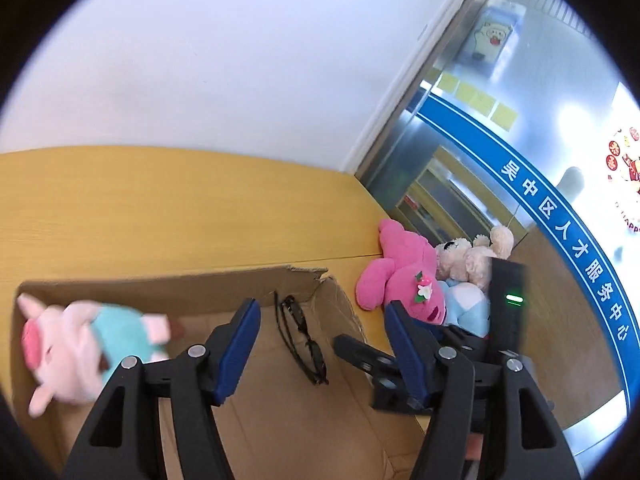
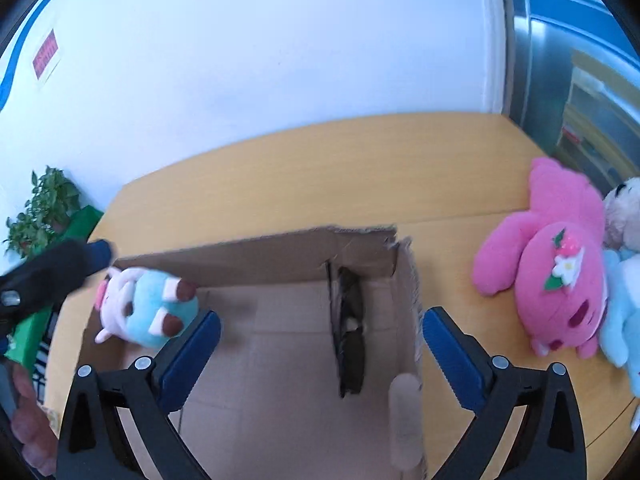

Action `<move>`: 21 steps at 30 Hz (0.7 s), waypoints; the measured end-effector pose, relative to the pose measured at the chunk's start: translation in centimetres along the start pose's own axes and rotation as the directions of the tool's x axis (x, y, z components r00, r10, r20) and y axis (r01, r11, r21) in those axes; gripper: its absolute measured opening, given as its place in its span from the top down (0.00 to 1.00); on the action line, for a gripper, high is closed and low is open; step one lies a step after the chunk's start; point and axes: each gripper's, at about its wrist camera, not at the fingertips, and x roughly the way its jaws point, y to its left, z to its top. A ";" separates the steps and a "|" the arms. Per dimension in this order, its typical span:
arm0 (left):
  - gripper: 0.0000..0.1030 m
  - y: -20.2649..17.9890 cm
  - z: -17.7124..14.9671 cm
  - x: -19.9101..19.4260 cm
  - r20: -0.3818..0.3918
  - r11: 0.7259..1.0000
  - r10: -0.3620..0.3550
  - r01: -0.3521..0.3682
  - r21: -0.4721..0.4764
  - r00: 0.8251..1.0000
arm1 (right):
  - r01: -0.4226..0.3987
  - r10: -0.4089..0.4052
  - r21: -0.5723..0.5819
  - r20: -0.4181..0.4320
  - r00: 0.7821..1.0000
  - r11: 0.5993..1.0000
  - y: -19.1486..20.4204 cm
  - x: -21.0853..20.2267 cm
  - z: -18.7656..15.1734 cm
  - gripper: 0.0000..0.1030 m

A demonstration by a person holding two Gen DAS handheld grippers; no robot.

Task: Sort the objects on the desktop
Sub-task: 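Lower the sunglasses into the box and open the right gripper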

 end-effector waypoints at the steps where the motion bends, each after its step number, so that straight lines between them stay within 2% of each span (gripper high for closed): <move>1: 0.38 0.3 -0.7 -0.8 0.006 1.000 0.001 -0.001 -0.006 1.000 | -0.008 0.008 0.000 -0.020 1.000 1.000 -1.5 0.8 0.0 0.00; 5: 0.38 0.9 -3.1 -2.5 -0.001 0.999 0.036 -0.036 0.002 0.999 | 0.023 -0.028 -0.044 -0.122 0.992 0.999 -1.5 4.8 -1.2 0.06; 10: 0.38 2.3 -6.3 -4.0 -0.006 0.992 0.110 -0.109 0.060 0.994 | 0.084 -0.096 -0.084 -0.162 0.982 0.993 -1.5 8.4 -1.6 0.08; 13: 0.38 3.2 -7.8 -4.2 -0.019 0.989 0.131 -0.129 0.079 0.991 | 0.138 -0.164 -0.151 -0.182 0.970 0.979 -0.8 10.5 -1.5 0.24; 15: 0.38 3.5 -8.6 -4.0 -0.029 0.987 0.137 -0.134 0.088 0.990 | 0.160 -0.193 -0.162 -0.210 0.959 0.974 -0.7 12.0 -1.7 0.39; 19: 0.38 4.5 -9.5 -3.6 -0.046 0.989 0.130 -0.126 0.078 0.991 | 0.204 -0.249 -0.194 -0.247 0.937 0.960 0.0 14.2 -2.7 0.40; 21: 0.38 5.0 -9.9 -3.4 -0.050 0.990 0.129 -0.125 0.071 0.990 | 0.205 -0.252 -0.195 -0.255 0.934 0.959 -0.1 14.7 -2.9 0.40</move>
